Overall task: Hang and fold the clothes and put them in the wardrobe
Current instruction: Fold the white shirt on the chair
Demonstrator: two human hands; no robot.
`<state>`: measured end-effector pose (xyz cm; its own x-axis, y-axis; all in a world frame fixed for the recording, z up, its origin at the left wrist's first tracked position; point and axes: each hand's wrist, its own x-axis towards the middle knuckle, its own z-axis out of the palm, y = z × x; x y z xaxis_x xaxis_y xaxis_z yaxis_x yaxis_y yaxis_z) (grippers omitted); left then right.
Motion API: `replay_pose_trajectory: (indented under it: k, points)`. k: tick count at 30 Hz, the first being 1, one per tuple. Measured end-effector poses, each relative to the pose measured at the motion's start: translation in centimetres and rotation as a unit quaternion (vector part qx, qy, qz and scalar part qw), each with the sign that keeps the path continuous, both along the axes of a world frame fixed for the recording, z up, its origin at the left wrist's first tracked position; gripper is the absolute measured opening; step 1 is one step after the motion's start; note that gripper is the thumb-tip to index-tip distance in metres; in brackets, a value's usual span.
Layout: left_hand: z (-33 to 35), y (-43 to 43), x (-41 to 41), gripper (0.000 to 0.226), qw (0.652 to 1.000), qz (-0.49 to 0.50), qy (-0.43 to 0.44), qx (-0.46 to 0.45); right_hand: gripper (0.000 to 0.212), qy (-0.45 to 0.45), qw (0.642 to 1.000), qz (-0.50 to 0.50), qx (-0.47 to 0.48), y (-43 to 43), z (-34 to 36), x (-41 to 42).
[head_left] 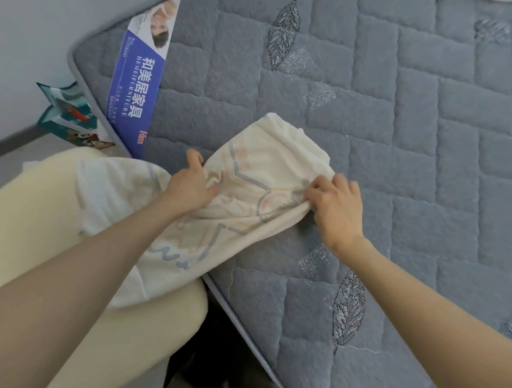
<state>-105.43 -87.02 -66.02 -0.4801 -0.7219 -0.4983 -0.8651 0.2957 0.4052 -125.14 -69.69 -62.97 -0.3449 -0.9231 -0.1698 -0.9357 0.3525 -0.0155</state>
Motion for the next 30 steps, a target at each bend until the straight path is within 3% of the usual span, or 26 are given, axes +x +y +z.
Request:
replay_pose_trajectory:
  k: [4, 7, 9, 11, 13, 14, 16, 17, 20, 23, 25, 28, 30]
  points:
    - [0.4, 2.9, 0.9, 0.088, 0.969, 0.136, -0.035, 0.205, 0.028, -0.036, 0.984, -0.153, -0.084, -0.6, -0.2, -1.1]
    - [0.3, 4.8, 0.6, 0.066, 0.916, 0.146, -0.009, 0.373, 0.048, -0.160, 0.945, -0.266, -0.107, 0.3, -0.8, -0.8]
    - [0.6, 5.0, -0.3, 0.060, 0.908, 0.197, -0.002, 0.369, 0.047, -0.227, 0.876, -0.386, -0.178, 1.2, -1.0, 0.8]
    - [0.5, 4.2, -1.5, 0.049, 0.923, 0.246, 0.027, 0.295, 0.036, -0.301, 0.770, -0.518, -0.220, 2.1, -0.9, 3.1]
    - [0.1, 3.4, -2.5, 0.043, 0.919, 0.275, 0.070, 0.274, 0.048, -0.425, 0.677, -0.585, -0.135, 3.0, -1.4, 5.1]
    - [0.0, 3.2, -2.7, 0.046, 0.916, 0.277, 0.080, 0.281, 0.053, -0.457, 0.668, -0.583, -0.070, 3.3, -1.6, 6.0]
    - [-0.2, 2.8, -2.7, 0.055, 0.913, 0.262, 0.089, 0.301, 0.039, -0.450, 0.691, -0.565, -0.011, 3.5, -2.3, 6.9]
    - [-0.2, 2.7, -2.6, 0.056, 0.910, 0.254, 0.104, 0.311, 0.029, -0.429, 0.697, -0.574, -0.024, 3.3, -2.3, 7.0]
    - [0.3, 2.5, -2.1, 0.054, 0.893, 0.268, 0.180, 0.315, 0.036, -0.382, 0.689, -0.607, -0.098, 2.7, -1.2, 6.7]
    - [1.8, 2.4, -1.4, 0.044, 0.896, 0.292, 0.219, 0.254, 0.036, -0.420, 0.683, -0.561, -0.206, 2.4, 0.2, 6.4]
    - [3.3, 2.0, -0.7, 0.064, 0.896, 0.322, 0.217, 0.217, 0.030, -0.455, 0.680, -0.522, -0.239, 1.9, 1.6, 6.0]
    - [5.6, 0.7, 1.5, 0.114, 0.885, 0.309, 0.263, 0.228, 0.009, -0.493, 0.678, -0.489, -0.242, 0.5, 4.0, 5.5]
    - [7.6, 0.0, 3.6, 0.116, 0.902, 0.214, 0.279, 0.252, 0.027, -0.525, 0.677, -0.453, -0.245, -0.2, 5.5, 5.2]
